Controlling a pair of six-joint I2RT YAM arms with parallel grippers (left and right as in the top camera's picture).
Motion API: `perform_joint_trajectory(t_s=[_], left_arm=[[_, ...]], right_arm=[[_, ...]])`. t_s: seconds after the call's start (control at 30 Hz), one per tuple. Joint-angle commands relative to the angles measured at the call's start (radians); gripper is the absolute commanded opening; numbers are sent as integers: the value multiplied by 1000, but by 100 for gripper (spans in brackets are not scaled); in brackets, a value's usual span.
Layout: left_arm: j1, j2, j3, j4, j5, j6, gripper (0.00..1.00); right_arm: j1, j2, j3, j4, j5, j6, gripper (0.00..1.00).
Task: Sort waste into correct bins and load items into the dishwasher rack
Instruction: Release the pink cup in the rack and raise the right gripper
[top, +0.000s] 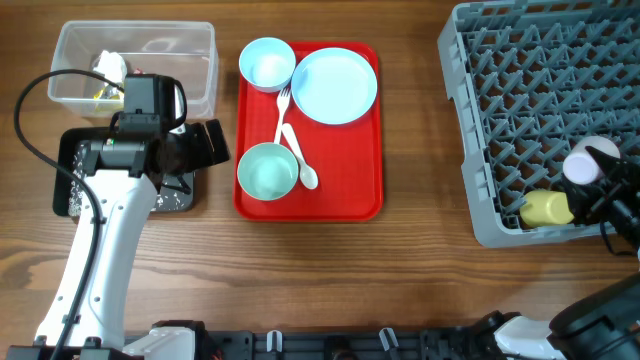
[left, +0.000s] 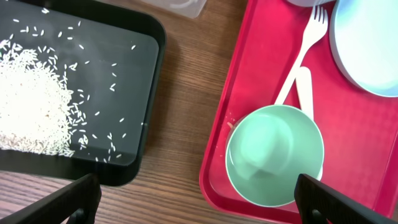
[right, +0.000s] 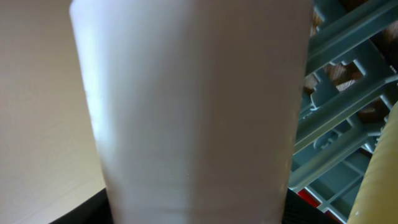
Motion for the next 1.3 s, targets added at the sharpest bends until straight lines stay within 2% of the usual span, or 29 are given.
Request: perform_joint_trajectory(t_s=[0.0,0.2,0.4,0.63,0.97,1.17,1.27], left_arm=[[5,8,8,-8,-3,-2,100],[5,8,8,-19,-3,-2,100],[5,8,8,-22,-2,-2,100],[5,8,8,-22,-2,-2,100],[5,8,8,-19,-2,-2,100],[5,8,8,-18,-2,-3,100],[5,8,8,-18,-2,-2,100]], right_arm=[[-3,14,-15,43,-24,35,77],[-29,14,-15,265,-93,213,81],[-36,14,-15,421,-128,290,89],[-36,-29,-14,731,-262,415,99],[-7,-190,-14,1156,-407,505,100],[32,-213,-15,1633,-459,752,99],[32,-205,-15,1620,-414,788,100]])
